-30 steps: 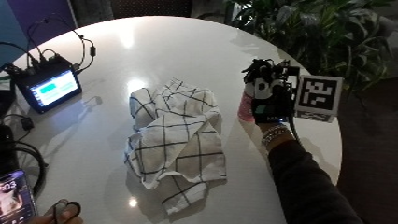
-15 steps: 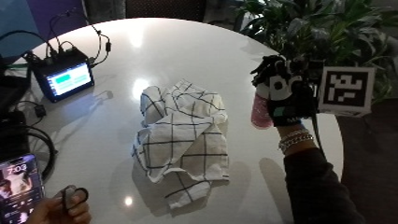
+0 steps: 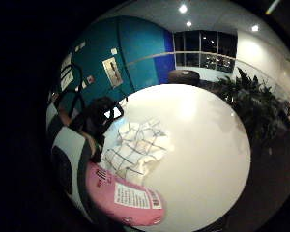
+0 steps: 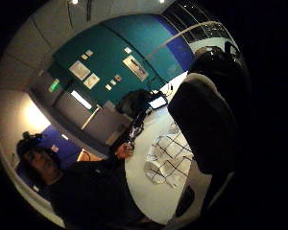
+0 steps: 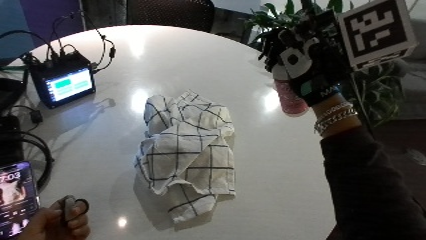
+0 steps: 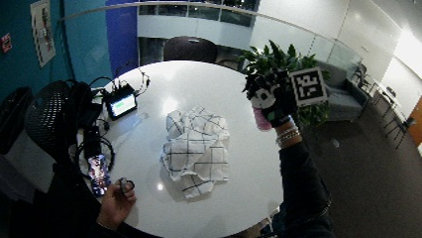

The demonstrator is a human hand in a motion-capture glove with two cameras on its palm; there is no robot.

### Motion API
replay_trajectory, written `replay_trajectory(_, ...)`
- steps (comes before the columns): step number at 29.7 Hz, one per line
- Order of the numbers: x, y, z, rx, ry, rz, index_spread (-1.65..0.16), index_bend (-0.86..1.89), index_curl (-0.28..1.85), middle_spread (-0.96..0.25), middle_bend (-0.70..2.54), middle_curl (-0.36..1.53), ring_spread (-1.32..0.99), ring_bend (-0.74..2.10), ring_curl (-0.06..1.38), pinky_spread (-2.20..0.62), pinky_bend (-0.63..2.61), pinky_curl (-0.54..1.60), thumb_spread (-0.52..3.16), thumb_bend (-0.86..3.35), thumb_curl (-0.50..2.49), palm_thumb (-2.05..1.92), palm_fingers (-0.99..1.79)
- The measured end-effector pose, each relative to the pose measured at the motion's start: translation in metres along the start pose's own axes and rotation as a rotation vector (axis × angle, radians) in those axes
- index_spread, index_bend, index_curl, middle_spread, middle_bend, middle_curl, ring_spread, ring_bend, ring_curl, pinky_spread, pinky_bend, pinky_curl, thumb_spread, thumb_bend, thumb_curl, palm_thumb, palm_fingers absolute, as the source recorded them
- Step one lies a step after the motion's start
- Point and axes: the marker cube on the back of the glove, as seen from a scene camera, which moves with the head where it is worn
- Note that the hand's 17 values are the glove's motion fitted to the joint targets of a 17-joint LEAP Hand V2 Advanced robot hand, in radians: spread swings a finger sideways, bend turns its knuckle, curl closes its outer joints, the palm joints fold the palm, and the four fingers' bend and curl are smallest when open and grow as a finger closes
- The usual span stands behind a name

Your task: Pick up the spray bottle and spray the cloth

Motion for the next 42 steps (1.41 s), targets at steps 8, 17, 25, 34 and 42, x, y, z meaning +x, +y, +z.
replay_trajectory(8, -0.004, -0.026, -0.012, -0.233, 0.147, -0.019, -0.25, 0.29, 0.54, -0.2, 0.43, 0.51, -0.16, 0.73, 0.46, -0.28, 0.51, 0.41, 1.49, 0.0, 0.14, 0.47, 1.39)
replay_trajectory(17, -0.012, -0.022, 0.013, -0.623, 0.296, 0.016, -0.25, 0.29, 0.55, -0.2, 0.43, 0.51, -0.16, 0.73, 0.45, -0.28, 0.51, 0.41, 1.5, 0.0, 0.14, 0.48, 1.39)
replay_trajectory(25, -0.017, 0.014, 0.067, -0.945, 0.531, 0.018, -0.26, 0.29, 0.55, -0.2, 0.42, 0.51, -0.16, 0.73, 0.45, -0.28, 0.51, 0.4, 1.5, 0.0, 0.13, 0.48, 1.39)
replay_trajectory(34, -0.011, 0.052, 0.106, -1.129, 0.685, -0.012, -0.26, 0.28, 0.56, -0.2, 0.42, 0.51, -0.15, 0.74, 0.45, -0.28, 0.51, 0.4, 1.5, 0.0, 0.13, 0.47, 1.38)
replay_trajectory(42, -0.001, 0.073, 0.12, -1.209, 0.703, -0.003, -0.26, 0.27, 0.56, -0.2, 0.42, 0.51, -0.15, 0.74, 0.44, -0.28, 0.51, 0.4, 1.5, 0.0, 0.13, 0.47, 1.38)
